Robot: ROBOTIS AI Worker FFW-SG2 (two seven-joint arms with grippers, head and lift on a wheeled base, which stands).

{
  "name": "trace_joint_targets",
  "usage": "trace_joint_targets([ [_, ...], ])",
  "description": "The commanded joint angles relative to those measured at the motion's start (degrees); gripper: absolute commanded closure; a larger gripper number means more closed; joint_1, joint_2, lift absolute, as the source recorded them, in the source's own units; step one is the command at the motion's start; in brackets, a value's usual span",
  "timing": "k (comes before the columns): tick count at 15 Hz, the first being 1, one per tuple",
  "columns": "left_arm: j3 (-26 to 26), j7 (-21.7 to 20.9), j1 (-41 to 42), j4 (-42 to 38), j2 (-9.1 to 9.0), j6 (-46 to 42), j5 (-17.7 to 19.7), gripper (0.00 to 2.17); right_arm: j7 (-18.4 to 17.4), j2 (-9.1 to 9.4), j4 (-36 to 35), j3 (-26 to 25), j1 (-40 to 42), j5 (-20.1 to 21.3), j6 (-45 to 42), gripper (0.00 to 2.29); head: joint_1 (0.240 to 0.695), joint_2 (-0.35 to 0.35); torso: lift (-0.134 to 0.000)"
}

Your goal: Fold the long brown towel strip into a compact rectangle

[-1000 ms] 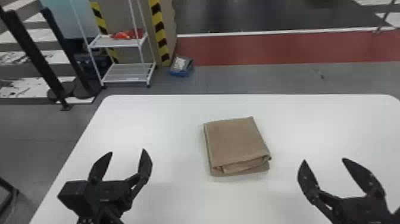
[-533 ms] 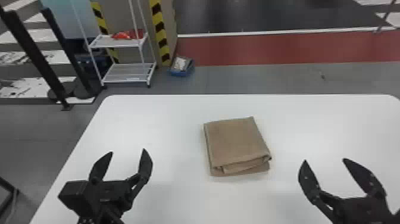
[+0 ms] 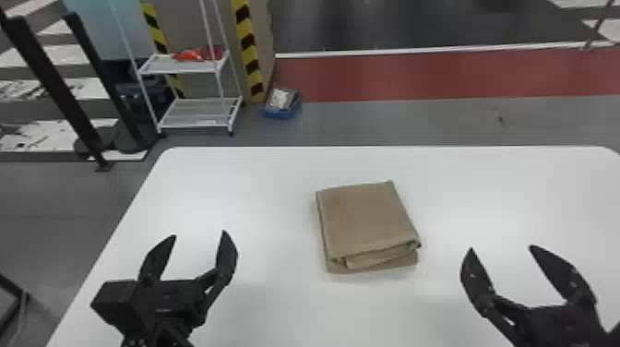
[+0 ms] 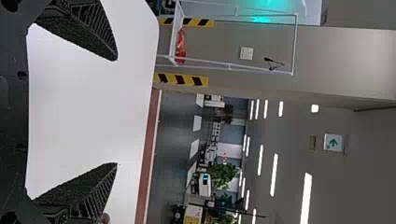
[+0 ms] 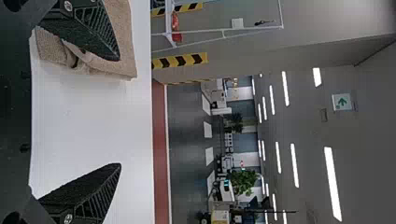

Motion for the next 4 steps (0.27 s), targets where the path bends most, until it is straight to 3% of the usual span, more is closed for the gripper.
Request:
trace_joint_targets([
  [1, 0.0, 0.0, 0.0, 0.0, -0.05, 0.0, 0.0, 0.07, 0.0, 0.05, 0.0, 0.0, 0.0, -0.1, 0.0, 0.08, 0.695, 0.117, -0.117],
  [4, 0.0, 0.0, 0.1, 0.0, -0.05, 0.0, 0.0, 0.07, 0.0, 0.05, 0.0, 0.1, 0.0, -0.1, 0.0, 0.08, 0.695, 0.117, -0.117],
])
